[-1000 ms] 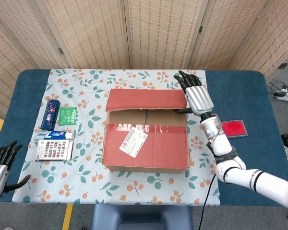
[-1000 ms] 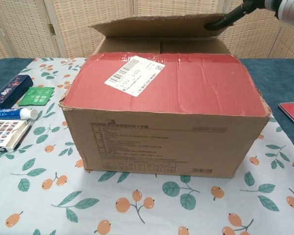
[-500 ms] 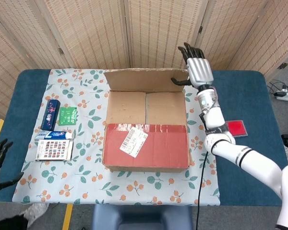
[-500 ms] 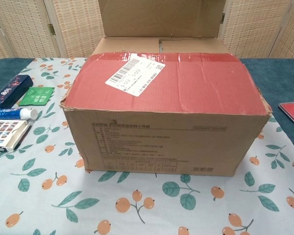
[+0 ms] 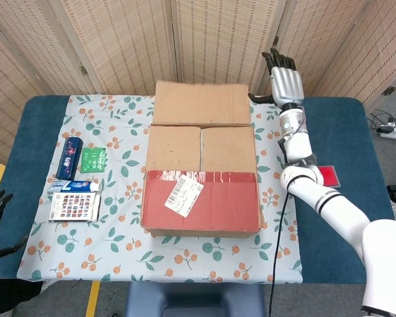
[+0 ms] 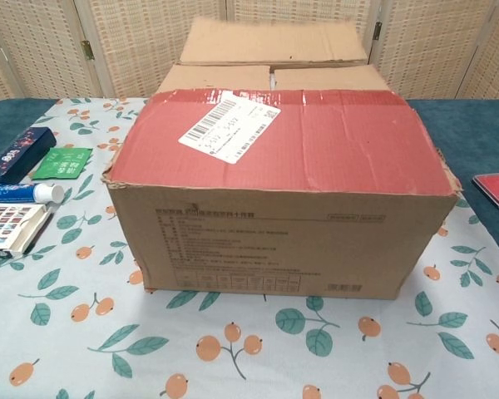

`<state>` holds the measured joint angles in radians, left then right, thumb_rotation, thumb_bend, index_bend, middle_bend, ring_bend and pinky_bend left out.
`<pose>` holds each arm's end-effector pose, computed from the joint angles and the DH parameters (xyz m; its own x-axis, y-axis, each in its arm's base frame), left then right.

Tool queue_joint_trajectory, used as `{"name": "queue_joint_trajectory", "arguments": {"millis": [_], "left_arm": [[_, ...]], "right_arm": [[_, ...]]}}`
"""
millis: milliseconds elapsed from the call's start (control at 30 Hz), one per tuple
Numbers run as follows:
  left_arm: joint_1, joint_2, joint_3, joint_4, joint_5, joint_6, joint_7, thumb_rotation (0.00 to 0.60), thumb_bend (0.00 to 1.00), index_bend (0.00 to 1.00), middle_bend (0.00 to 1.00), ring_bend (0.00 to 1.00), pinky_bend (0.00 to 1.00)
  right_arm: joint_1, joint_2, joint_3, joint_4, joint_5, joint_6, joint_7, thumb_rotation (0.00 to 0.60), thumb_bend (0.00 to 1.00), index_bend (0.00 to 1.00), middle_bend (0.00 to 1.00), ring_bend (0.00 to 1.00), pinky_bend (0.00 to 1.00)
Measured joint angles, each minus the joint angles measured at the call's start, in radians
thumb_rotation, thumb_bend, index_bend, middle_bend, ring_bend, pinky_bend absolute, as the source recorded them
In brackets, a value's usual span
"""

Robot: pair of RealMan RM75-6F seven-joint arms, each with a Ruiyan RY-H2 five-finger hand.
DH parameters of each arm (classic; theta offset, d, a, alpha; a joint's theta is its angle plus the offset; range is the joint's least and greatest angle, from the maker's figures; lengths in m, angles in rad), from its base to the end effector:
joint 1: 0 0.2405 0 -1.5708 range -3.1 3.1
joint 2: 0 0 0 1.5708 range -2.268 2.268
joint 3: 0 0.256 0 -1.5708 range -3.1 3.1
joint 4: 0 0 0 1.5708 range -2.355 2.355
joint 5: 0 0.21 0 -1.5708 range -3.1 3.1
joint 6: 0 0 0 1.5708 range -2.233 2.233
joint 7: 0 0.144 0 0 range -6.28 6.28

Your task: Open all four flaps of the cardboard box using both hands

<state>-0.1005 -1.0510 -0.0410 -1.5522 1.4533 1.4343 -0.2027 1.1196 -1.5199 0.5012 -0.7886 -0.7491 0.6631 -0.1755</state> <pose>-0.3344 0.1854 0.1843 0.3196 0.0369 0.9468 0.9462 0.0397 -0.3210 -0.1067 -0.5440 0.1355 0.2639 0.0474 0.9634 -0.9631 -0.0428 0.2659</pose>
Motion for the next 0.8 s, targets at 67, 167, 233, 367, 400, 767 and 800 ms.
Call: {"name": "queue_joint_trajectory", "arguments": {"millis": [67,167,233,367,400,767,800], "left_arm": [[0.0,-0.001,0.0,-0.002,0.001,0.001,0.006,0.6,0.31,0.0,0.0,0.0,0.0],[0.003,-0.002,0.001,-0.008,0.012,0.012,0.016,0.6,0.31,0.0,0.0,0.0,0.0],[0.006,-0.003,0.004,-0.011,0.021,0.02,0.023,0.6,0.31,0.0,0.0,0.0,0.0],[0.009,-0.005,0.009,-0.017,0.039,0.031,0.038,0.6,0.31,0.0,0.0,0.0,0.0],[0.01,-0.007,0.011,-0.018,0.043,0.033,0.042,0.6,0.31,0.0,0.0,0.0,0.0],[0.003,-0.025,0.015,-0.03,0.053,0.026,0.1,0.6,0.31,0.0,0.0,0.0,0.0],[0.003,-0.026,0.014,-0.03,0.052,0.026,0.104,0.6,0.31,0.0,0.0,0.0,0.0]], "right_arm": [[-0.012,0.01,-0.003,-0.017,-0.019,-0.001,0.028,0.443,0.28,0.07,0.0,0.0,0.03],[-0.046,0.046,-0.005,-0.1,-0.044,0.004,0.068,0.442,0.28,0.07,0.0,0.0,0.03],[-0.081,0.086,-0.005,-0.195,-0.063,0.01,0.106,0.441,0.28,0.08,0.01,0.04,0.05],[-0.167,0.184,-0.003,-0.427,-0.104,0.022,0.2,0.435,0.28,0.13,0.06,0.14,0.15],[-0.199,0.217,-0.001,-0.505,-0.119,0.025,0.238,0.434,0.28,0.16,0.09,0.17,0.19],[-0.477,0.458,0.047,-0.941,-0.288,-0.036,0.839,0.424,0.28,0.24,0.16,0.24,0.29],[-0.502,0.481,0.054,-0.964,-0.312,-0.054,0.907,0.421,0.28,0.24,0.16,0.25,0.3]]}}
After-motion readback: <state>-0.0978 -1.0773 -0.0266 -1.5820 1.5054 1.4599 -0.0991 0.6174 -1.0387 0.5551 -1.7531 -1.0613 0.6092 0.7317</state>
